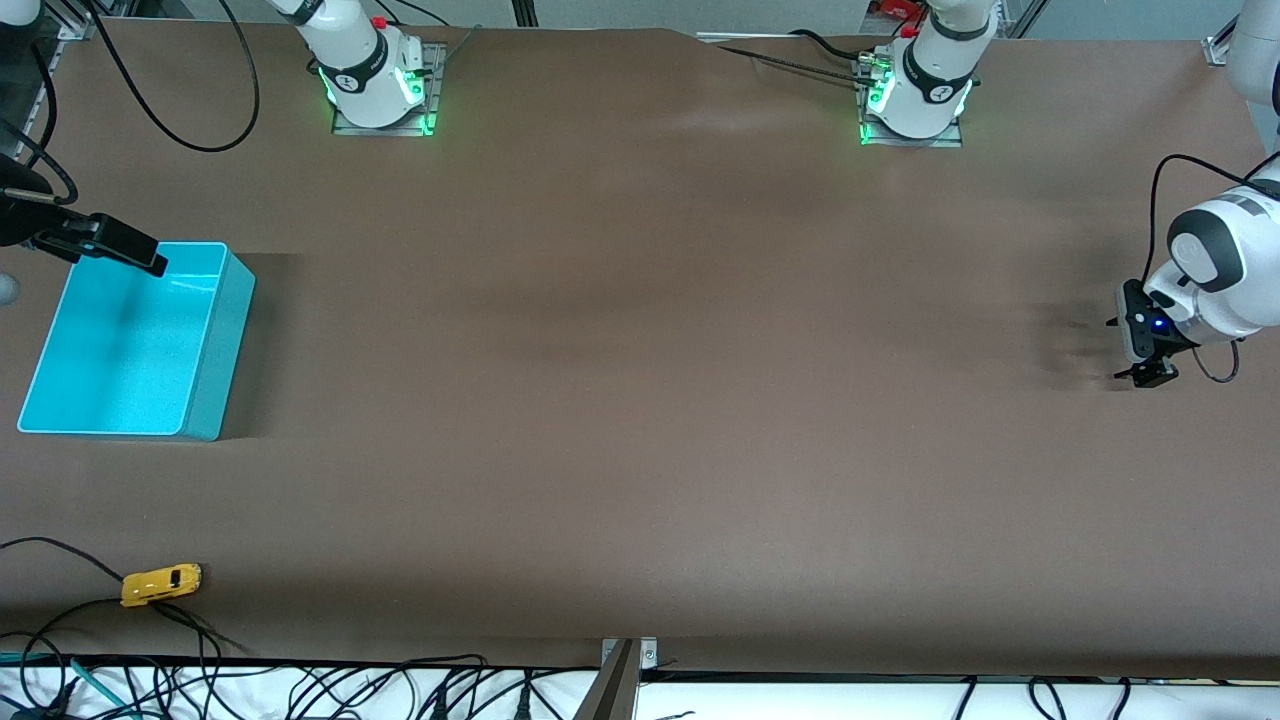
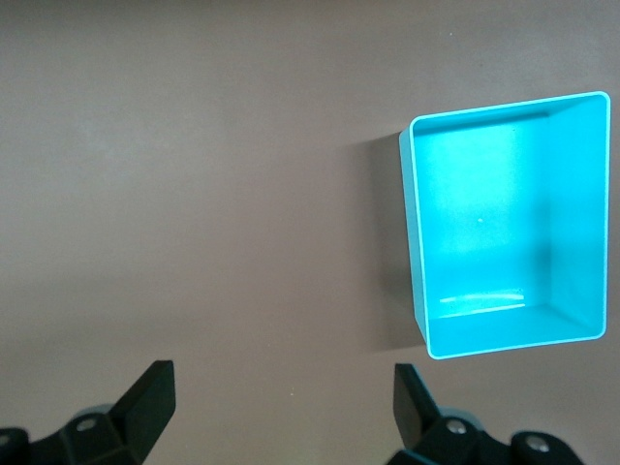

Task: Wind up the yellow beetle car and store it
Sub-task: 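Reach the right gripper toward the yellow car at the table edge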

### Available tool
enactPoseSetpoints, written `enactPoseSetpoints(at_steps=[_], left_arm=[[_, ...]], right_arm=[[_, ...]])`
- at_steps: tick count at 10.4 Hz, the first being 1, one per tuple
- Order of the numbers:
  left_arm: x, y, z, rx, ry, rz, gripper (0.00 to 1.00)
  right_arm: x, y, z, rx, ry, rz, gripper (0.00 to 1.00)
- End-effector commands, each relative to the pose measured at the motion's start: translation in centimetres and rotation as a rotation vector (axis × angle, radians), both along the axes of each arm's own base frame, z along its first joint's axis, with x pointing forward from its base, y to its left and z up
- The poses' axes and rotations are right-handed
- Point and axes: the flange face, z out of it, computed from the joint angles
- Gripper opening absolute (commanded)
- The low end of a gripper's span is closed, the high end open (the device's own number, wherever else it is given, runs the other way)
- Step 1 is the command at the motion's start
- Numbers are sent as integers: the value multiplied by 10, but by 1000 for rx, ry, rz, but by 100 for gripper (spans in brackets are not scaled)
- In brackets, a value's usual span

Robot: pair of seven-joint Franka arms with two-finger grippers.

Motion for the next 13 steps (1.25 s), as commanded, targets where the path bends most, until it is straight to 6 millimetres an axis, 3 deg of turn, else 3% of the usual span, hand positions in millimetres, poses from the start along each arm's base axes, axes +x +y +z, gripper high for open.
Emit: enactPoseSetpoints(at_steps=[1, 4, 9, 13], left_arm=[[12, -8, 44, 22, -62, -34, 100], [25, -23, 109, 62, -150, -67, 100], [33, -59, 196, 91, -217, -123, 100], [23, -67, 244, 19, -279, -12, 100]], right_arm=[[-1, 1, 8, -9, -6, 3, 100], [6, 3, -2, -23, -5, -4, 100], [63, -11, -87, -38, -19, -110, 100], [141, -73, -159, -118, -129, -234, 100]])
